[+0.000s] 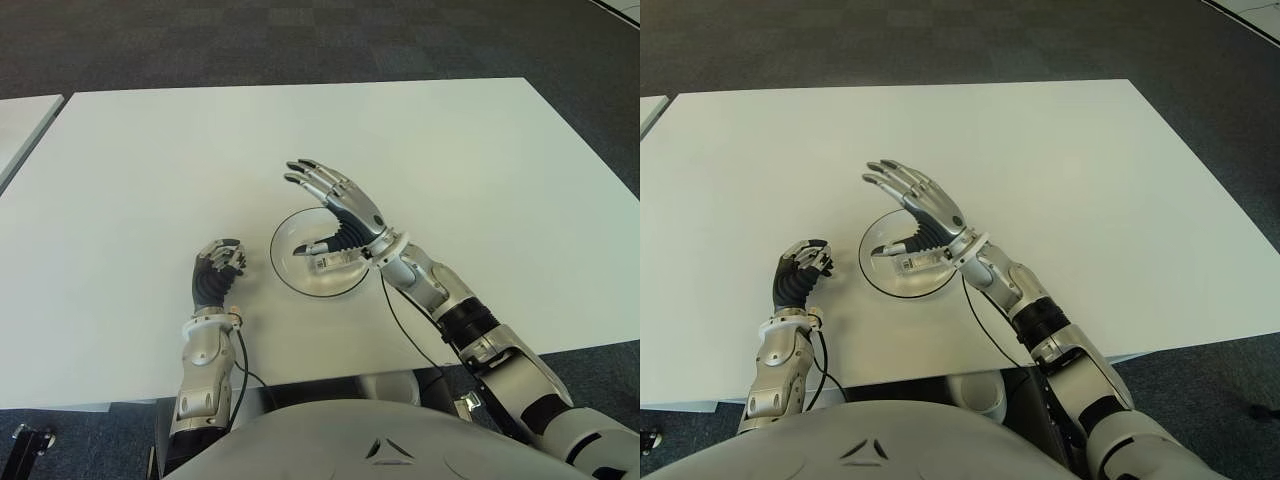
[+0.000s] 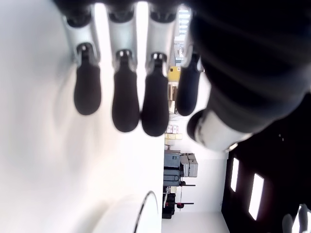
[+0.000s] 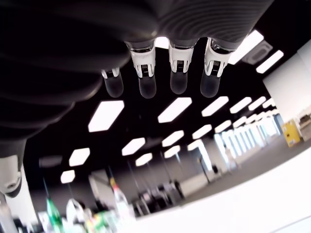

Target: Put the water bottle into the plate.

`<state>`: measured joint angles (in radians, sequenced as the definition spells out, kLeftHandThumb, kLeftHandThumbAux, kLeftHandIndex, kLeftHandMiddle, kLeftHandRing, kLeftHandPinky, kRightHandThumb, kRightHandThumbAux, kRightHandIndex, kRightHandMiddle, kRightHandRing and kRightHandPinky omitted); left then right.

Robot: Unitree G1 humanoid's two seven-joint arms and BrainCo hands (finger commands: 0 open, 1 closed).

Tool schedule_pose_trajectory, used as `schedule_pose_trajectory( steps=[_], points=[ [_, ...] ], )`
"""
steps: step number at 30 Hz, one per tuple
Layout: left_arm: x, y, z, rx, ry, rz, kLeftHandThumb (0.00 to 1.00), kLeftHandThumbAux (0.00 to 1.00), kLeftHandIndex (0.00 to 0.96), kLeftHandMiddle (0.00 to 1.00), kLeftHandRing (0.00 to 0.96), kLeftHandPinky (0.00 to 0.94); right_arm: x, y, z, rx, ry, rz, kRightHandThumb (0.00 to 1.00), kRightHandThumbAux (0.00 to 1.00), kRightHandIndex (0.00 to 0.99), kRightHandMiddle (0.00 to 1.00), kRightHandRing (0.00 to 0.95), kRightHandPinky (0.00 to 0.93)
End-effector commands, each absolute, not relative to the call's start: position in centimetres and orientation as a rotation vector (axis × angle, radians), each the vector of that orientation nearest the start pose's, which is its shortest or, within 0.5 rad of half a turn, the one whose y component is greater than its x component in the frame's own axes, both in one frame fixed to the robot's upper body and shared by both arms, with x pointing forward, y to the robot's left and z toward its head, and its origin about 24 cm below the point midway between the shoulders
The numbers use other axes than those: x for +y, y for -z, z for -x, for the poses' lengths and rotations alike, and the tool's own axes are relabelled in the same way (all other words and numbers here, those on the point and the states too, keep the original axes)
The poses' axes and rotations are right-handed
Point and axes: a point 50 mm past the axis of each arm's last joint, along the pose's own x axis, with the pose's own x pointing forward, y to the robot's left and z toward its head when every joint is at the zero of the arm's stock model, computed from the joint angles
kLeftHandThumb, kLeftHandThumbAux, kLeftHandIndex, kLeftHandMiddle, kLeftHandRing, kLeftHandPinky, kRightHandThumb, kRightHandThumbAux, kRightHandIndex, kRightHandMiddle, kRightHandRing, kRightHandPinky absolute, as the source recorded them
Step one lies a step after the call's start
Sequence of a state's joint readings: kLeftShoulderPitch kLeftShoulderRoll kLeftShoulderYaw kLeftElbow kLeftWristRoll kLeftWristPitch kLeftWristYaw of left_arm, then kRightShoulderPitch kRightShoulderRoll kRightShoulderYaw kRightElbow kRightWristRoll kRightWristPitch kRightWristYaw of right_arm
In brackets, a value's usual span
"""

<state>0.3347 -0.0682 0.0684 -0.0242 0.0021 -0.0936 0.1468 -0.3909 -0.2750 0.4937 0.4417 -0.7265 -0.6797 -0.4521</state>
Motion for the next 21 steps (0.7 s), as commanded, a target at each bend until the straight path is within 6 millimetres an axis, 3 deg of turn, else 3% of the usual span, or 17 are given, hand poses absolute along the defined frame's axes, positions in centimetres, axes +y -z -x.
schedule_pose_trajectory(
  steps=[1,7,13,21],
  points=[
    [18.0,1.9,-17.2,0.23,-0.318,0.021,0.706,0.715,0.433,0.636,0.629,0.618,-7.1,-6.5,-27.3,-0.834,-0.353,0.671,0.0,0.496,0.0,0.0,0.0,0.0],
    [18.0,1.9,-17.2,0.229,-0.326,0.02,0.708,0.715,0.434,0.638,0.631,0.617,-8.2,-6.1,-27.8,-0.746,-0.186,0.564,0.002,0.548,0.0,0.0,0.0,0.0],
    [18.2,1.9,-17.2,0.233,-0.327,0.021,0.707,0.715,0.434,0.644,0.634,0.623,-11.9,-4.2,-28.1,-0.567,-0.012,0.574,0.003,0.624,0.0,0.0,0.0,0.0],
    [18.2,1.8,-17.2,0.23,-0.324,0.018,0.707,0.715,0.435,0.648,0.637,0.622,-13.0,-2.3,-28.1,-0.401,0.191,0.533,0.002,0.793,0.0,0.0,0.0,0.024]
  ],
)
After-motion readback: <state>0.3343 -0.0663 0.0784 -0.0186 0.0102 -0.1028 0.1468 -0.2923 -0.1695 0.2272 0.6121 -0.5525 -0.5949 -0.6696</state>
